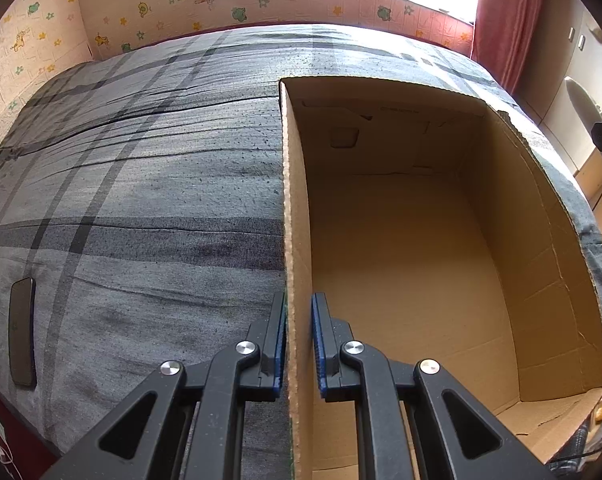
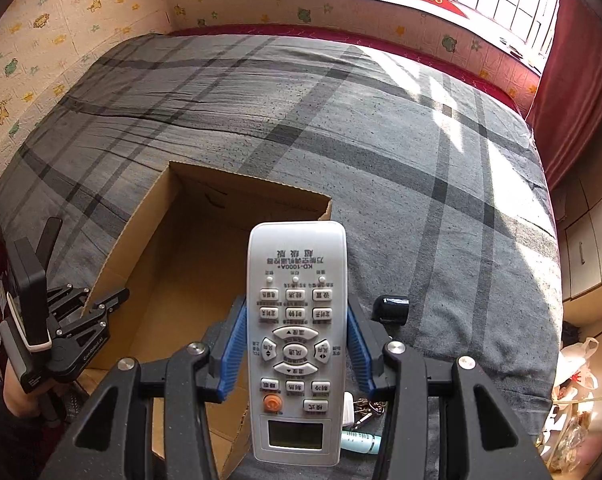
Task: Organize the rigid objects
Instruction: 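Carry the remote over the box with the right gripper, then open the right gripper to drop the remote into the box, then move the right gripper to the light-blue bottle and grasp it, then lift the light-blue bottle and carry it over the box with the right gripper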
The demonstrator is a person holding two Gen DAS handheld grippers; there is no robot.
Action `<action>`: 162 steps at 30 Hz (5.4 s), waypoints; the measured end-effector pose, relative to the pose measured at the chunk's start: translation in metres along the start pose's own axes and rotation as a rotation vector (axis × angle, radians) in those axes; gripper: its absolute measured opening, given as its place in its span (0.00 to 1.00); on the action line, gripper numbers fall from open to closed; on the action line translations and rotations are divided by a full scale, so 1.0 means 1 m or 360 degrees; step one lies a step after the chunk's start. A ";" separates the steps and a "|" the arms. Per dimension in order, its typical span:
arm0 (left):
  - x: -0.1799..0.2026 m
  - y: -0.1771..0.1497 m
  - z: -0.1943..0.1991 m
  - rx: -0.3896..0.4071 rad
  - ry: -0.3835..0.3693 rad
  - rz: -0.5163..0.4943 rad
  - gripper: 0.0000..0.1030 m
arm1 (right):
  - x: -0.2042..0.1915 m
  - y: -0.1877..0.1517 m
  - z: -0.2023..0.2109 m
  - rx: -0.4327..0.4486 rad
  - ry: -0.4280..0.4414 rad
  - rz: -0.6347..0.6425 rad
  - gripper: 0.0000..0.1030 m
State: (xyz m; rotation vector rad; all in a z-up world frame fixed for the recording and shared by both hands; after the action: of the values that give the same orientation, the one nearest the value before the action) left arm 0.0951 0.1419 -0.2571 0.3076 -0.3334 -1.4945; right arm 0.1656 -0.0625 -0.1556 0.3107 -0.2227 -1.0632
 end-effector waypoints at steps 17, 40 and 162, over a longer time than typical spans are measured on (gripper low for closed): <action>-0.004 0.001 -0.002 -0.0005 -0.0030 0.0020 0.12 | -0.088 0.019 -0.069 -0.0125 0.0154 0.0099 0.48; -0.004 0.000 -0.003 -0.0003 -0.0012 0.0016 0.12 | -0.109 0.005 -0.175 -0.0516 0.0296 -0.0102 0.50; 0.006 0.000 -0.002 -0.0006 0.0043 0.0038 0.12 | 0.086 -0.147 -0.059 -0.0115 -0.0079 -0.0510 0.88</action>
State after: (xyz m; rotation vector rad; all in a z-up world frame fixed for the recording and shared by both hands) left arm 0.0962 0.1361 -0.2588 0.3191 -0.3117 -1.4664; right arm 0.1048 -0.1958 -0.2599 0.2602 -0.1815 -1.3937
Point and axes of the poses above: each gripper's, at about its wrist camera, not at the fingertips, and z roughly against the way its jaws point, x to its right, y to its top, the point moved 7 cm from there along -z, roughly the way its jaws point, and after that the axes turned 6 degrees about -x, right-handed, at the moved point
